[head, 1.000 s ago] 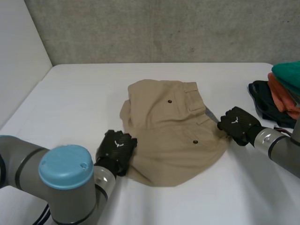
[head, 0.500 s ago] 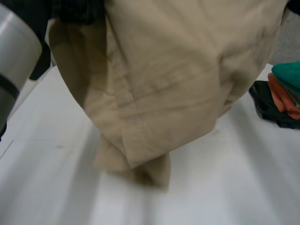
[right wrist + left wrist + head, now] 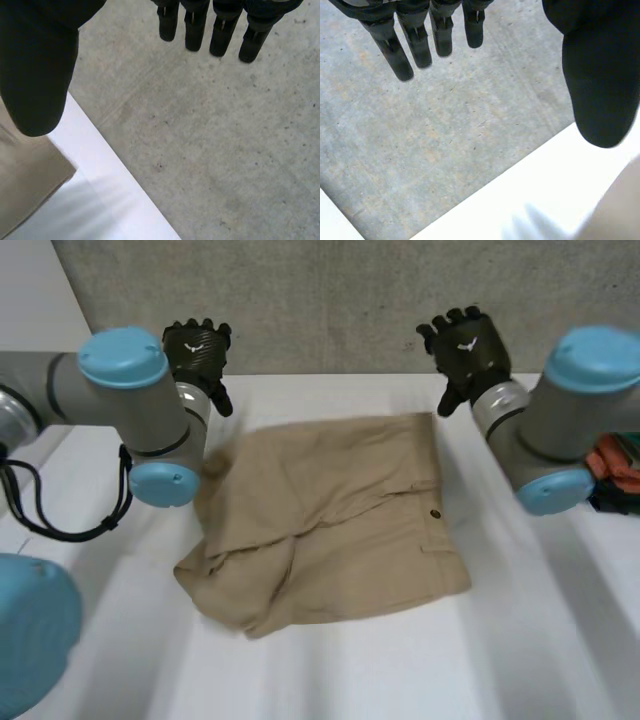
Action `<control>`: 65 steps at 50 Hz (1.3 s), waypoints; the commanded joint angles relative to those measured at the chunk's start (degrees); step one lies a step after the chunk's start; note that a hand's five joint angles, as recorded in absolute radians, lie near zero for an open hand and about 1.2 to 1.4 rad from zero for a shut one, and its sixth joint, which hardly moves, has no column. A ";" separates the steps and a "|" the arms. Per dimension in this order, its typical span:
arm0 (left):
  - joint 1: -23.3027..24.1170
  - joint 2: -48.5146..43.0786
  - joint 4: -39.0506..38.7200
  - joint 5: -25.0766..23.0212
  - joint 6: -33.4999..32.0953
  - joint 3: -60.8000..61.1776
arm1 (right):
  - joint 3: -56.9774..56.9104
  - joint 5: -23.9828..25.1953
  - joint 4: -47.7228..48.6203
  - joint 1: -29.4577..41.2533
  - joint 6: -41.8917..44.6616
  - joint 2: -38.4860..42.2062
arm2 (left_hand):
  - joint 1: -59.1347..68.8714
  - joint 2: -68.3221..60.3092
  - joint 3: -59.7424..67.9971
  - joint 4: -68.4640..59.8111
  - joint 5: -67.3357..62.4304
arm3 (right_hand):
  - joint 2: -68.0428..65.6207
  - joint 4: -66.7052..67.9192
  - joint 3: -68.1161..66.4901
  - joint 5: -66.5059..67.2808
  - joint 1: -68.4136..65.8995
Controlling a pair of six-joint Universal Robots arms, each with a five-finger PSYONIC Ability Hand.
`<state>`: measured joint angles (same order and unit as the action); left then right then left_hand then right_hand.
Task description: Fold the laundry.
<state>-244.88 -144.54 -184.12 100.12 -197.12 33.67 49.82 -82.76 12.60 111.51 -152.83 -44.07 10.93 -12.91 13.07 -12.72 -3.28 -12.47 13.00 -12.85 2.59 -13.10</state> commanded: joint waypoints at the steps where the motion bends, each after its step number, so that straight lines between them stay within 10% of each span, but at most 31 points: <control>1: -0.34 0.38 2.01 3.23 0.33 -1.87 | 2.19 -4.60 -1.69 0.37 1.04 -3.45 | -0.93 2.91 -3.07 2.72 3.28 | 2.47 -3.00 2.85 -2.59 3.10; 16: 6.95 37.73 6.94 -5.45 -0.20 51.64 | 31.11 5.58 -22.44 -1.03 1.92 -24.65 | 6.33 -4.35 4.19 -4.55 -3.99 | -5.33 4.80 -4.95 5.21 -4.71; 25: 8.89 47.15 -4.38 -6.87 -0.98 74.94 | 53.42 12.62 -10.70 -2.87 6.83 -29.49 | 22.15 -20.17 20.01 -20.37 -19.81 | -20.49 19.96 -20.11 20.37 -19.86; 52: 5.46 41.97 -13.54 -7.04 -13.29 83.58 | 57.67 12.89 9.63 -3.23 10.36 -19.48 | 23.34 -21.35 21.19 -21.55 -20.99 | -44.20 43.68 -43.82 44.09 -43.58; 61: 4.76 39.95 -18.02 -7.13 -15.05 83.05 | 57.58 12.36 9.28 -3.58 10.54 -19.65 | 69.02 -67.04 66.88 -67.23 -66.67 | -39.01 38.49 -38.63 38.90 -38.39; 65: 3.62 40.12 -19.52 -7.22 -15.05 82.44 | 57.76 10.78 7.09 -3.67 10.01 -22.10 | 69.07 -67.09 66.93 -67.28 -66.72 | -28.40 27.88 -28.02 28.29 -27.78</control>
<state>-239.89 -104.40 -200.86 93.02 -211.94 116.97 107.39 -70.28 22.02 108.03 -142.29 -63.43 58.01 -58.29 58.10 -57.52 -47.10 -42.19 42.44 -42.23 32.09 -41.95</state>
